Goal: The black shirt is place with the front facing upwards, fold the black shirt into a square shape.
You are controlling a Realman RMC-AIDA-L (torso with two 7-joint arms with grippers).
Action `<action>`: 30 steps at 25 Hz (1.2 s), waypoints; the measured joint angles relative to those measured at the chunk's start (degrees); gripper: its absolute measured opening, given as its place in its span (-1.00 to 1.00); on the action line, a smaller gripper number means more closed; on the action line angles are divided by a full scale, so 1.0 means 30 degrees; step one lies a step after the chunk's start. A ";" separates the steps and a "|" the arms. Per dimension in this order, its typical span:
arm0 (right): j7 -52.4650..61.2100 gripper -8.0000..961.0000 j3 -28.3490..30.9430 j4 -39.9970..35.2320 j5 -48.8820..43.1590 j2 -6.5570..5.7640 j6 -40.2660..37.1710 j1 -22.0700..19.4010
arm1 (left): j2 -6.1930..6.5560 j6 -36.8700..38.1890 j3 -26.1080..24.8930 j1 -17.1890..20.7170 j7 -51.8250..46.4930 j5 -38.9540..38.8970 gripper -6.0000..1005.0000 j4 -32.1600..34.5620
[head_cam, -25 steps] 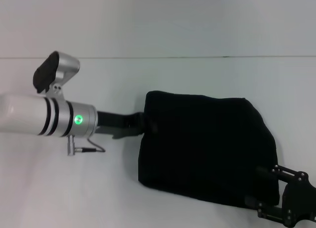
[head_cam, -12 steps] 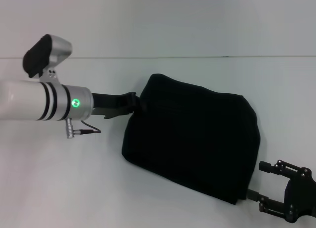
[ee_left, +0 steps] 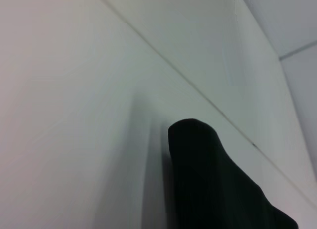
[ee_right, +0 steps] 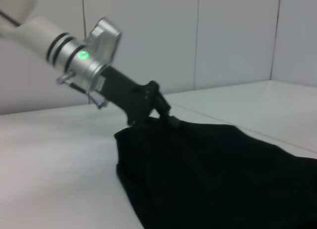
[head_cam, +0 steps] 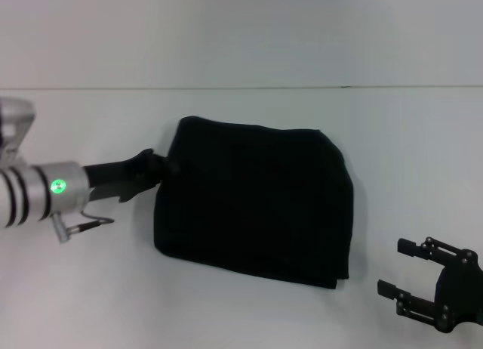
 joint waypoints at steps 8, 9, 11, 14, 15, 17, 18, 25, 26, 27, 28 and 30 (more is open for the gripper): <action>-0.0073 0.60 0.0004 0.0269 0.0303 0.0000 -0.0001 0.0063 | -0.0149 0.0852 -0.0247 0.2067 0.0965 -0.2794 -0.81 -0.0127; -0.0075 0.60 0.0004 0.0281 0.0307 -0.0001 -0.0001 0.0092 | -0.0187 0.0964 -0.0288 0.2249 0.1141 -0.3106 -0.81 -0.0160; -0.0078 0.60 0.0005 0.0304 0.0311 0.0000 0.0000 0.0129 | -0.0210 0.1295 -0.0291 0.2343 0.1198 -0.3209 -0.81 -0.0167; -0.0078 0.60 0.0025 0.0368 0.0380 -0.0001 0.0034 0.0169 | -0.0152 0.1538 -0.0251 0.2343 0.1247 -0.3209 -0.81 -0.0171; -0.0079 0.60 0.0031 0.0427 0.0443 -0.0001 0.0048 0.0178 | -0.0111 0.1690 -0.0269 0.2362 0.1431 -0.3227 -0.81 -0.0173; -0.0088 0.60 0.0032 0.0523 0.0509 0.0000 0.0074 0.0190 | -0.0086 0.2086 -0.0461 0.2416 0.2048 -0.3343 -0.81 -0.0188; -0.0101 0.60 0.0033 0.0555 0.0515 0.0000 0.0109 0.0190 | -0.0091 0.2471 -0.0693 0.2450 0.2647 -0.3454 -0.81 -0.0200; -0.0088 0.60 0.0241 0.0820 0.0976 0.0000 0.0215 0.0224 | 0.0402 0.4407 -0.1694 0.2921 0.5734 -0.3673 -0.59 -0.0025; -0.0058 0.60 0.0243 0.0819 0.1037 -0.0001 0.0219 0.0223 | 0.0479 0.4622 -0.1984 0.3116 0.6259 -0.3683 -0.53 0.0027; -0.0030 0.60 0.0244 0.0818 0.1063 0.0000 0.0221 0.0223 | 0.0556 0.4860 -0.2282 0.3295 0.6796 -0.3688 -0.47 0.0074; -0.0007 0.60 0.0243 0.0821 0.1071 -0.0001 0.0226 0.0224 | 0.0653 0.5192 -0.2621 0.3501 0.7479 -0.3692 -0.40 0.0160; -0.0017 0.60 0.0242 0.0947 0.1102 -0.0001 0.0248 0.0276 | 0.0794 0.5788 -0.3117 0.3870 0.8726 -0.3691 -0.27 0.0549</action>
